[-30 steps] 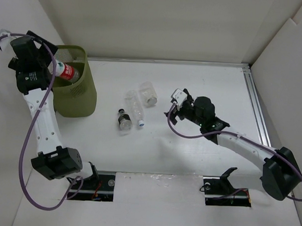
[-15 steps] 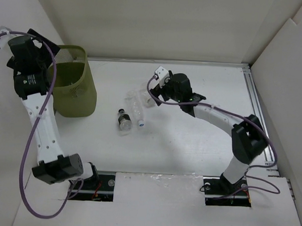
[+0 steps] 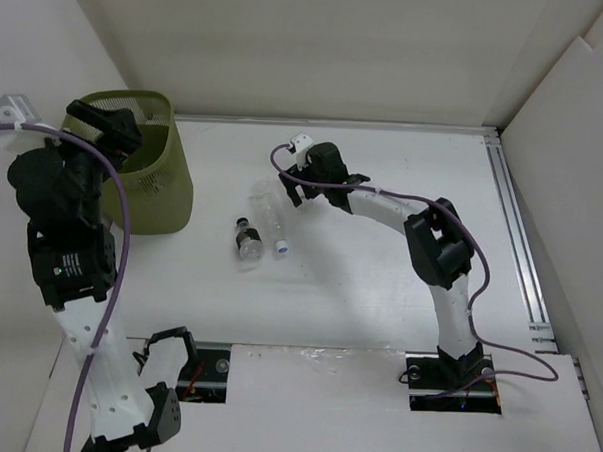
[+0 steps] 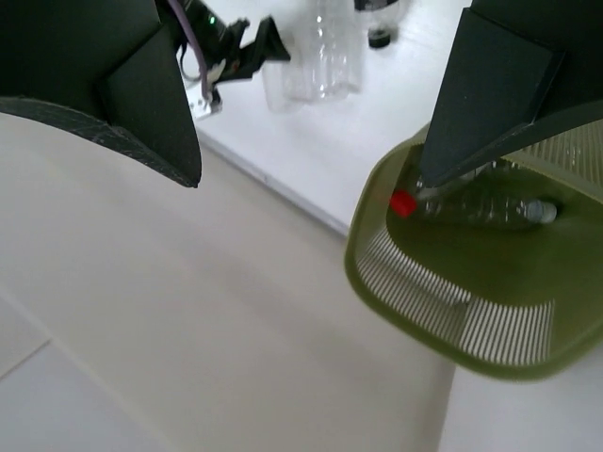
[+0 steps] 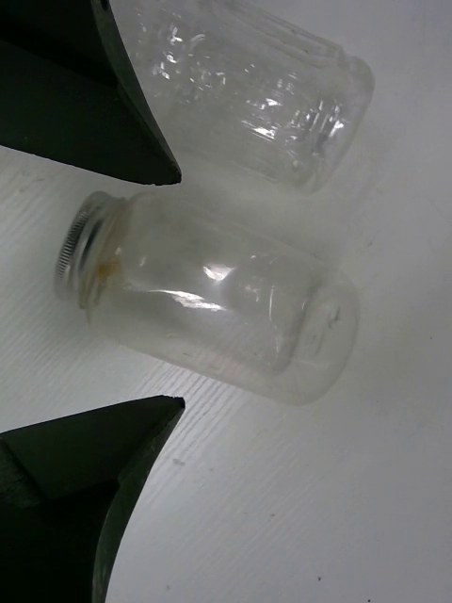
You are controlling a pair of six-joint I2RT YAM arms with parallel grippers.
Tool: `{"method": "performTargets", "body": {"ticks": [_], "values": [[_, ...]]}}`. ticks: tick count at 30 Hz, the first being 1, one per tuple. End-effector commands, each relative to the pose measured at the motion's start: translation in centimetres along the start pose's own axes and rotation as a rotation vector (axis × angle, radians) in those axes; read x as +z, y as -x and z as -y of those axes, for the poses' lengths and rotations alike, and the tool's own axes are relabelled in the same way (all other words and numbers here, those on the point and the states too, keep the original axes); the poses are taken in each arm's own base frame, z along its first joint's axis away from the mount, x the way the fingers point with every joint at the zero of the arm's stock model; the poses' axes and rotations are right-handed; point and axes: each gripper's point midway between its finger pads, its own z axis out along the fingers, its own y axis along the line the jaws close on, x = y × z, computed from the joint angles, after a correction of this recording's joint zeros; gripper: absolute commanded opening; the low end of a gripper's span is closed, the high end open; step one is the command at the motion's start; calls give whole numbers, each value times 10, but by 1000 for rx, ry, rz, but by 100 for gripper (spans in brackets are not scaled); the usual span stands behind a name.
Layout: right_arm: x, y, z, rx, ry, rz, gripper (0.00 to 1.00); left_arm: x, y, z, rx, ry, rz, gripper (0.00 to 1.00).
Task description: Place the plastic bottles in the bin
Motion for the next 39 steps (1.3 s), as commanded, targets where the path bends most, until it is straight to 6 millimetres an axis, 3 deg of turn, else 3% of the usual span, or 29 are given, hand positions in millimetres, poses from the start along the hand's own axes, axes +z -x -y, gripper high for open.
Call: {"method": "performTargets", "body": {"ticks": [1,2,4,6,10,12,13,15,16,18,19,24,25,26,29,30,31,32,34,35,36,37,39], "values": [[8,25,3,30,-29,43,96,16,-25,-7,40,7,-83,100],[18,15,0,30,-17,24,96,16,-26,-6,55,8,-82,100],[26,15,-8,25,2,24,96,16,-28,-9,67,24,-82,100],[37,-5,-10,35,5,-12,95,13,-29,-9,67,23,-81,100],[43,-17,-14,55,19,-35,83,11,-30,-5,66,0,-84,100],[46,-36,-16,65,21,-73,75,7,-29,-2,65,-16,-83,100],[45,-41,-17,65,22,-84,69,8,-34,-3,65,-23,-100,100],[39,-44,-17,65,23,-91,36,8,-35,2,64,-48,-105,100],[31,-34,-16,65,22,-75,21,8,-41,9,63,-81,-125,100],[20,-41,-3,77,-4,-90,3,17,-54,19,89,-130,-176,100],[7,-23,-1,76,-7,-51,0,19,-63,27,98,-164,-220,100],[-36,6,39,50,-75,20,0,27,-101,60,116,-346,-347,100],[-43,7,40,39,-76,24,0,26,-103,64,114,-376,-356,100],[-61,26,45,23,-81,69,0,29,-115,64,95,-390,-393,100],[-92,41,48,-14,-98,110,0,20,-132,87,56,-554,-466,100],[-116,73,49,-55,-102,213,0,23,-142,91,43,-588,-490,100],[-127,84,40,-84,-53,267,0,19,-150,98,31,-640,-525,100],[-135,82,34,-101,-29,284,0,21,-159,101,20,-647,-547,100],[-175,118,28,-179,10,433,0,13,-174,122,23,-729,-576,100],[-185,123,23,-208,27,464,0,10,-180,131,15,-755,-591,100],[-199,136,19,-243,46,514,0,-4,-197,149,12,-839,-648,100],[-222,149,14,-297,56,575,0,-11,-196,166,1,-915,-635,100],[-248,164,3,-352,93,648,0,-22,-208,184,-1,-980,-661,100]]}}
